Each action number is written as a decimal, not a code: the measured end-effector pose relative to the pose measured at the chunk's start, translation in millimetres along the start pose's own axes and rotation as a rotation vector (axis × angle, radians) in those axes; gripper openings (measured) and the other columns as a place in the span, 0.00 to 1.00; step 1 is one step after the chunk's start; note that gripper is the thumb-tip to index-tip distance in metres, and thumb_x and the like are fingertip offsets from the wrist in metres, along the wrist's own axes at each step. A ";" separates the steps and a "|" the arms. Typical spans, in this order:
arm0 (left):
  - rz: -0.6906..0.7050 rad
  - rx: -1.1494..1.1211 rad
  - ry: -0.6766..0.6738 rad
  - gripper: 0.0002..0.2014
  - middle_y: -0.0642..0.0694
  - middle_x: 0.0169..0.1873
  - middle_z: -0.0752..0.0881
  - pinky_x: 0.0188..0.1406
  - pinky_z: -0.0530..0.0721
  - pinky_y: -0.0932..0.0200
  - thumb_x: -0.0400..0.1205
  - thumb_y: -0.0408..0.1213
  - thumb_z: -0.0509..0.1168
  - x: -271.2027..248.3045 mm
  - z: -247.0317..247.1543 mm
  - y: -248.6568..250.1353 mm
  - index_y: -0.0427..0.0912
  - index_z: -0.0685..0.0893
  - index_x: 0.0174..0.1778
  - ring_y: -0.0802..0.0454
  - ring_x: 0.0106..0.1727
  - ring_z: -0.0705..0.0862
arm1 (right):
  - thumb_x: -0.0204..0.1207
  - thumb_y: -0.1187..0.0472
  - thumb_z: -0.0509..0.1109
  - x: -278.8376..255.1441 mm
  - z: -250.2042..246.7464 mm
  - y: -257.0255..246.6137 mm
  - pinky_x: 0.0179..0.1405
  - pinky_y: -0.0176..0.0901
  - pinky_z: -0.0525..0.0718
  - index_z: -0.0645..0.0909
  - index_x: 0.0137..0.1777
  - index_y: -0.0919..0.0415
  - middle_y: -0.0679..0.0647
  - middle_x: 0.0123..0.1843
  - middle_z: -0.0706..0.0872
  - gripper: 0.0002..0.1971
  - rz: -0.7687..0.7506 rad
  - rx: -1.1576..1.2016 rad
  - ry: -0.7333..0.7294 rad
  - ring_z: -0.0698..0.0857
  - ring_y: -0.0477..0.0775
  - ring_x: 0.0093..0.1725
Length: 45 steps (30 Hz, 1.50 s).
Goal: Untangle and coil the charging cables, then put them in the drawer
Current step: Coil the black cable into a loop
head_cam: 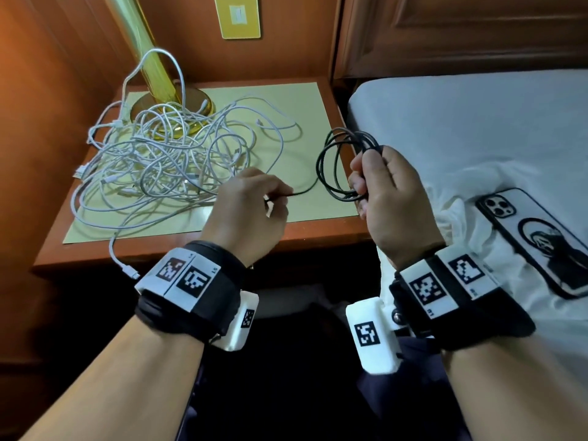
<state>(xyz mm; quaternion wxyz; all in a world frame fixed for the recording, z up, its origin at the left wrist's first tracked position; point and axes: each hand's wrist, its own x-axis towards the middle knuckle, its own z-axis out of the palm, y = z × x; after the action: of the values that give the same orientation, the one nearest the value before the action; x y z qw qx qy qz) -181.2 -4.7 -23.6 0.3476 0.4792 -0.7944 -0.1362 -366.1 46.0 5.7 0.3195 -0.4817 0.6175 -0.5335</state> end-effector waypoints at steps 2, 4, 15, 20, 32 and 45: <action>0.072 -0.029 -0.096 0.10 0.51 0.42 0.84 0.40 0.75 0.77 0.78 0.26 0.72 -2.9 1.2 1.2 0.42 0.93 0.50 0.60 0.32 0.79 | 0.89 0.52 0.56 -1.6 2.2 1.9 0.38 0.47 0.75 0.79 0.46 0.55 0.46 0.35 0.82 0.14 -0.077 -0.117 0.034 0.77 0.45 0.32; 0.151 -0.069 -0.145 0.11 0.51 0.41 0.84 0.42 0.77 0.74 0.78 0.25 0.73 -4.6 2.0 2.5 0.42 0.94 0.51 0.59 0.35 0.79 | 0.90 0.54 0.57 -2.8 4.5 3.2 0.40 0.43 0.78 0.80 0.48 0.57 0.46 0.35 0.84 0.13 -0.158 -0.236 0.062 0.80 0.43 0.33; 0.151 -0.262 0.015 0.06 0.53 0.40 0.89 0.44 0.82 0.68 0.78 0.27 0.75 -3.6 -8.6 12.9 0.40 0.90 0.48 0.64 0.42 0.85 | 0.89 0.55 0.57 -3.9 6.4 7.2 0.45 0.37 0.79 0.80 0.46 0.57 0.45 0.41 0.90 0.13 -0.110 -0.408 -0.231 0.84 0.44 0.39; 0.146 -0.311 0.035 0.07 0.50 0.39 0.89 0.45 0.84 0.67 0.77 0.31 0.78 -4.2 -9.3 18.6 0.39 0.88 0.48 0.60 0.42 0.87 | 0.90 0.53 0.57 -4.7 7.8 3.5 0.49 0.48 0.84 0.79 0.48 0.57 0.47 0.37 0.91 0.13 -0.026 -0.301 -0.343 0.88 0.42 0.41; 0.210 -0.049 0.249 0.03 0.46 0.47 0.87 0.53 0.82 0.47 0.81 0.37 0.75 3.2 -11.0 -1.3 0.43 0.93 0.47 0.47 0.52 0.84 | 0.88 0.48 0.60 -3.1 6.4 0.4 0.37 0.35 0.74 0.82 0.43 0.57 0.45 0.30 0.78 0.18 0.044 -0.186 -0.293 0.76 0.44 0.32; -0.181 -0.677 -0.092 0.12 0.51 0.44 0.92 0.51 0.88 0.54 0.80 0.45 0.74 -0.7 -7.6 20.2 0.42 0.91 0.55 0.54 0.47 0.90 | 0.78 0.40 0.61 -4.5 6.6 -0.3 0.42 0.56 0.72 0.81 0.37 0.56 0.47 0.30 0.75 0.21 0.087 0.001 -0.360 0.73 0.50 0.33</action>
<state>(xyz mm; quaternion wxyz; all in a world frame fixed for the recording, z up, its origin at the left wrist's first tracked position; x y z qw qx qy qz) -189.3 7.0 -7.4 0.4370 0.3985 -0.6735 -0.4435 -358.6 47.9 4.0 0.4479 -0.5422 0.5703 -0.4246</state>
